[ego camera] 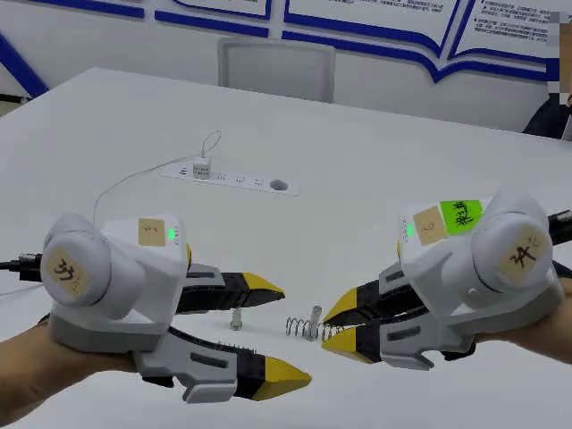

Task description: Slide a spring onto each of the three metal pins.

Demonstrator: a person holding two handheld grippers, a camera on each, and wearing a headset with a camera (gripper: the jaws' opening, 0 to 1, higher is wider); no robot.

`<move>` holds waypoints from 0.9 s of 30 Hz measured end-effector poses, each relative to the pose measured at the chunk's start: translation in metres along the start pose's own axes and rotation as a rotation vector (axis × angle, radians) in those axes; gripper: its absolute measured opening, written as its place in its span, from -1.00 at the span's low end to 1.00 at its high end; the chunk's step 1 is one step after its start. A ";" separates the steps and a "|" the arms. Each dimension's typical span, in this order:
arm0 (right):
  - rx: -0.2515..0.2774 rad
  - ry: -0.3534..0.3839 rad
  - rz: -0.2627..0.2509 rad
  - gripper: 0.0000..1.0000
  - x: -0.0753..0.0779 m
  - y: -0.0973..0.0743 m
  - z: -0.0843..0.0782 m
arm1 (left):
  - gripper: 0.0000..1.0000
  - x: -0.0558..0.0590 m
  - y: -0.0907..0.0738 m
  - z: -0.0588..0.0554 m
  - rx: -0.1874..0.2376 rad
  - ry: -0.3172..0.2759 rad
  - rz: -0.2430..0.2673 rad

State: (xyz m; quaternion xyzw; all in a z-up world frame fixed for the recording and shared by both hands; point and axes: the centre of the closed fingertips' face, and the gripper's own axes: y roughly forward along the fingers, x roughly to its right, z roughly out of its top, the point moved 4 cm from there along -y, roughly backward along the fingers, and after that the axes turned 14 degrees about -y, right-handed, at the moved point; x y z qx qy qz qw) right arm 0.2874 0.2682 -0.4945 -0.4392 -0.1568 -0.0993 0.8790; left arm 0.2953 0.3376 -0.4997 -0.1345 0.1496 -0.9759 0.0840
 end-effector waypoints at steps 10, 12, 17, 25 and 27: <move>-0.005 -0.023 0.034 -0.79 -0.007 0.002 0.002 | -0.27 0.000 0.001 -0.008 -0.021 0.002 -0.008; -0.011 -0.024 0.041 -0.79 -0.009 0.002 0.001 | -0.32 0.002 0.002 -0.008 -0.028 0.006 -0.014; -0.015 -0.023 0.051 -0.79 -0.010 0.004 0.000 | -0.41 0.004 0.003 -0.007 -0.025 0.019 -0.030; -0.014 -0.021 0.067 -0.79 -0.010 0.008 0.001 | -0.58 0.002 0.005 -0.009 -0.048 0.039 -0.037; -0.012 -0.024 0.069 -0.79 -0.011 0.009 0.002 | -0.65 0.002 0.005 -0.010 -0.053 0.040 -0.038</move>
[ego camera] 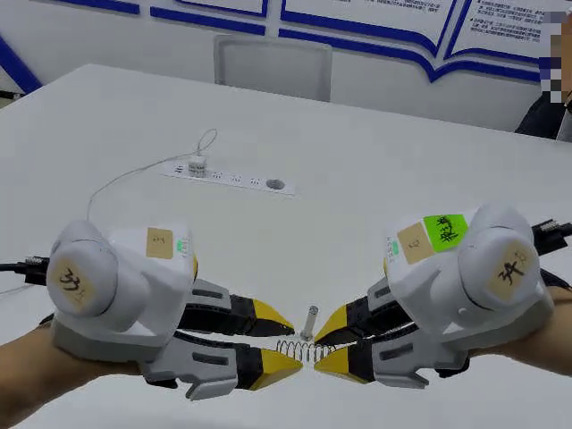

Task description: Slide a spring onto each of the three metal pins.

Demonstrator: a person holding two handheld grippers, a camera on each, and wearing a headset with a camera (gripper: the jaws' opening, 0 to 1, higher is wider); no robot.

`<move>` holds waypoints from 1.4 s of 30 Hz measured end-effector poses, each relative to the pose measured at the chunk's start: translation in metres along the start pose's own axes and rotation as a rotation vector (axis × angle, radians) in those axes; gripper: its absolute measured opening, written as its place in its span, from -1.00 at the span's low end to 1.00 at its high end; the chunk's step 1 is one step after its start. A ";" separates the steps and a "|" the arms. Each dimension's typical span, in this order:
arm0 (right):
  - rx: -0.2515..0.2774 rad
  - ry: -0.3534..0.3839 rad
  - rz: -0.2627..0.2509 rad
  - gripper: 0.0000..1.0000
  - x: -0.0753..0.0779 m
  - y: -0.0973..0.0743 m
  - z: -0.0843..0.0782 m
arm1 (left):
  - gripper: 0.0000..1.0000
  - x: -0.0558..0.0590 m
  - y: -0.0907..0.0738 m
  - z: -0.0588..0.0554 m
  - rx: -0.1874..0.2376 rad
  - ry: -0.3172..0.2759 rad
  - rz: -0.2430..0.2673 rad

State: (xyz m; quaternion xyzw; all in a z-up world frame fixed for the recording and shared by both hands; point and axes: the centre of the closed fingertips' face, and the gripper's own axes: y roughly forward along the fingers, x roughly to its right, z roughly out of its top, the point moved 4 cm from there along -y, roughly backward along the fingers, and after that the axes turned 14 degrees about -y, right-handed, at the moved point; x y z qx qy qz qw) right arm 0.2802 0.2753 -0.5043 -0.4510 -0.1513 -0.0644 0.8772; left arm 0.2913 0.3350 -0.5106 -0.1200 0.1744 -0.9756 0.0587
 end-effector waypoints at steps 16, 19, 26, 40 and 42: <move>-0.006 -0.034 0.010 -0.78 0.002 0.002 0.002 | -0.78 -0.001 0.002 -0.004 -0.029 0.035 -0.003; -0.008 -0.070 0.000 -0.78 0.003 0.001 0.002 | -0.79 -0.001 0.002 -0.005 -0.030 0.058 -0.002; 0.018 -0.034 0.004 -0.66 0.003 0.002 -0.003 | -0.79 0.003 0.001 -0.005 -0.029 0.062 -0.022; 0.069 0.013 0.014 -0.78 -0.002 0.000 0.001 | -0.79 0.005 -0.004 -0.006 -0.024 0.059 -0.028; 0.080 0.013 0.015 -0.78 -0.001 -0.002 0.004 | -0.79 0.005 -0.004 -0.008 -0.030 0.062 -0.025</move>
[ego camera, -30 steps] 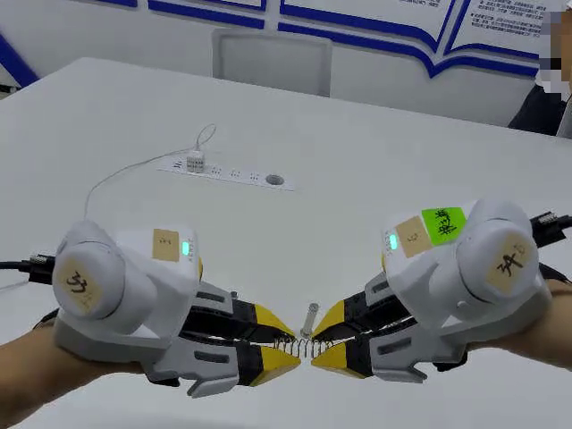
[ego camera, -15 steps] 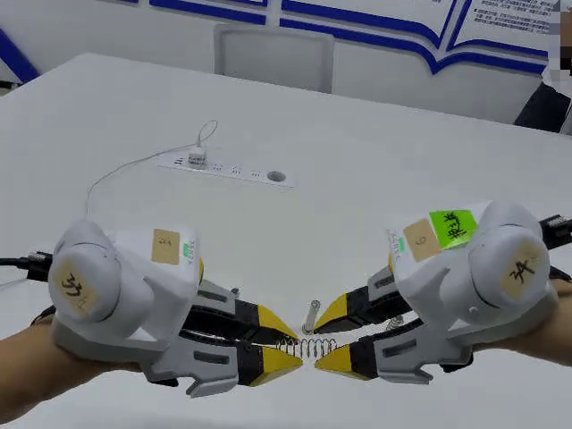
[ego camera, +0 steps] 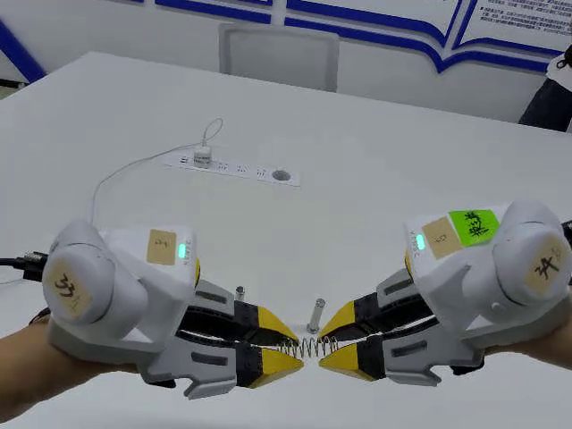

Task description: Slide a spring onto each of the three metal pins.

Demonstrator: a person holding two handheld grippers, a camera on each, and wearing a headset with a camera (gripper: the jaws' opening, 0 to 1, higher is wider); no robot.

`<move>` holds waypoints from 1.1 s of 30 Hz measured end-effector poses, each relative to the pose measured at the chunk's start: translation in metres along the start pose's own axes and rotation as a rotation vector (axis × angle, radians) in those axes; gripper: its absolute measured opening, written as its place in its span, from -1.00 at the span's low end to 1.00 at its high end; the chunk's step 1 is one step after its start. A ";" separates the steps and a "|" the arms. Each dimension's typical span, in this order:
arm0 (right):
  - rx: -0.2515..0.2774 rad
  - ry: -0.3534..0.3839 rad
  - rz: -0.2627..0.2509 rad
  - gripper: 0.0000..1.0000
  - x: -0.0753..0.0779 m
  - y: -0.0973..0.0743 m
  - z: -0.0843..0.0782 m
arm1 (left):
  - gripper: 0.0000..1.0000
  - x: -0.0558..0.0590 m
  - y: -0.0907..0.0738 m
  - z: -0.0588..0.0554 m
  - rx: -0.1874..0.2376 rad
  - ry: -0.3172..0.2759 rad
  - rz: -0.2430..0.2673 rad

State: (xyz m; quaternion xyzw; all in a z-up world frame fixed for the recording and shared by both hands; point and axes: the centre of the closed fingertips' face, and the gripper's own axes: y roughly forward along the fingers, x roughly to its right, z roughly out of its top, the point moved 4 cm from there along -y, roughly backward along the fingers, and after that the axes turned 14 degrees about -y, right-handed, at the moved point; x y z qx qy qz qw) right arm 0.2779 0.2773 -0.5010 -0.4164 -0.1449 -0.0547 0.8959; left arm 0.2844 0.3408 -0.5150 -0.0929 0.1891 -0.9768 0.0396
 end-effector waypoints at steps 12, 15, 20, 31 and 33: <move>0.086 0.029 -0.005 -0.78 0.008 -0.003 0.019 | -0.79 -0.004 -0.007 0.001 -0.002 0.023 0.026; 0.121 0.050 0.003 -0.78 0.008 -0.003 0.025 | -0.79 -0.004 -0.008 0.000 -0.004 0.029 0.028; 0.167 0.079 -0.003 -0.78 0.010 -0.003 0.033 | -0.79 -0.003 -0.007 -0.001 -0.003 0.027 0.029; 0.246 0.133 -0.030 -0.78 0.014 -0.001 0.046 | -0.79 -0.003 -0.004 0.003 0.008 0.008 0.011; 0.247 0.137 -0.033 -0.78 0.015 -0.001 0.046 | -0.79 -0.003 -0.004 0.004 0.010 0.010 0.011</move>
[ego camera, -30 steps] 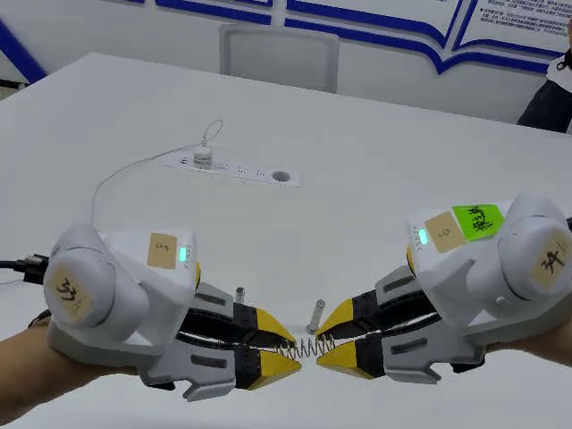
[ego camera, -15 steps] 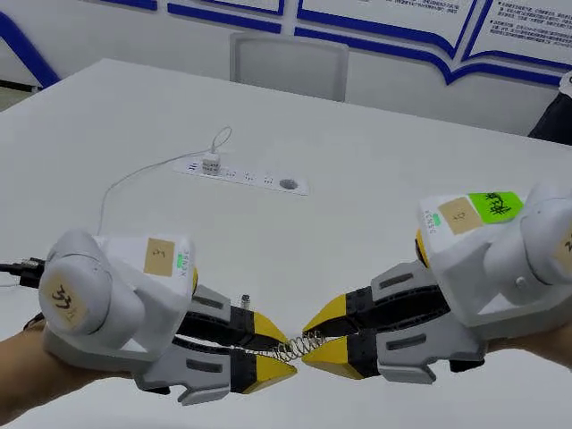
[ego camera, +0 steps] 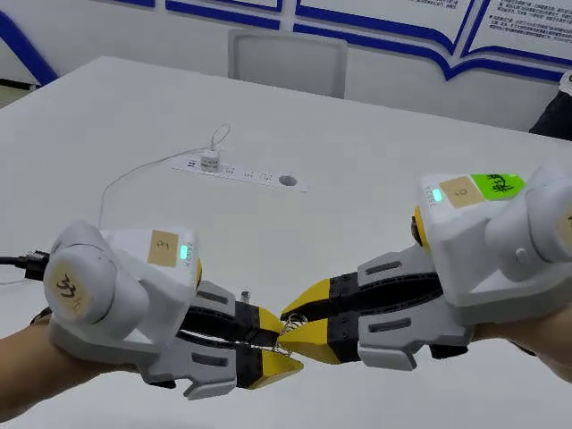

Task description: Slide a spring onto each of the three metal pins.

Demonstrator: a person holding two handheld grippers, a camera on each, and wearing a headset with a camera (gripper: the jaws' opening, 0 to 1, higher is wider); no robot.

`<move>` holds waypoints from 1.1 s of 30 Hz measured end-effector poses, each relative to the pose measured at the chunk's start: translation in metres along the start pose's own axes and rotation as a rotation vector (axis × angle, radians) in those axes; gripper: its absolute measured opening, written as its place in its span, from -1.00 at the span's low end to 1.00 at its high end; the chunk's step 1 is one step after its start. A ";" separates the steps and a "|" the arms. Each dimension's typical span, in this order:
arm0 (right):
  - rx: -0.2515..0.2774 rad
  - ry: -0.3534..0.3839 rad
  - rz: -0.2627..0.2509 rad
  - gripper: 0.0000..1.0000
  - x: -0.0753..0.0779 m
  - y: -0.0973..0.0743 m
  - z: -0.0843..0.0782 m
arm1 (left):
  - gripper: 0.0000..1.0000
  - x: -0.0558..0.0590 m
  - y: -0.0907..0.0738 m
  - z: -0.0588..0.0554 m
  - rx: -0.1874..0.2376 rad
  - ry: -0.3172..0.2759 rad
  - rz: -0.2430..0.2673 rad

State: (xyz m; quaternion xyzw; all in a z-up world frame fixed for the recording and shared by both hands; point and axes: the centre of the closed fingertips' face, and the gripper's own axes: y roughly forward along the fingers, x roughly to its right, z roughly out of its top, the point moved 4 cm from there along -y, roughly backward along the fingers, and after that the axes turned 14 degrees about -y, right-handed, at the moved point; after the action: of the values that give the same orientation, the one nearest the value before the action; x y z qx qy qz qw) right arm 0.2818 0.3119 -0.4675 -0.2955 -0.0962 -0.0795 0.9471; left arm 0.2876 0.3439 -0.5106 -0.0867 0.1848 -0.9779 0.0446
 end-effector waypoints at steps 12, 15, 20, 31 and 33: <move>0.002 0.022 -0.009 -0.79 0.009 -0.001 0.003 | -0.59 -0.007 -0.002 0.000 0.028 -0.067 0.011; -0.003 0.022 -0.024 -0.79 0.014 -0.002 0.003 | -0.25 -0.011 -0.002 -0.001 0.027 -0.067 0.031; -0.013 0.023 -0.045 -0.79 0.017 -0.004 0.002 | -0.14 -0.017 -0.007 -0.003 0.022 -0.072 0.052; -0.020 0.056 -0.092 -0.79 0.024 -0.004 -0.008 | 0.04 -0.023 -0.024 -0.010 0.015 -0.092 0.093; -0.024 0.059 -0.098 -0.79 0.026 -0.003 -0.010 | 0.07 -0.024 -0.027 -0.012 0.010 -0.096 0.100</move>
State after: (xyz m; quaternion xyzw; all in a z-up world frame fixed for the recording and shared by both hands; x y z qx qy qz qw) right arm 0.3075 0.3012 -0.4682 -0.2991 -0.0817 -0.1357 0.9410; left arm 0.3074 0.3765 -0.5153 -0.1241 0.1815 -0.9701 0.1026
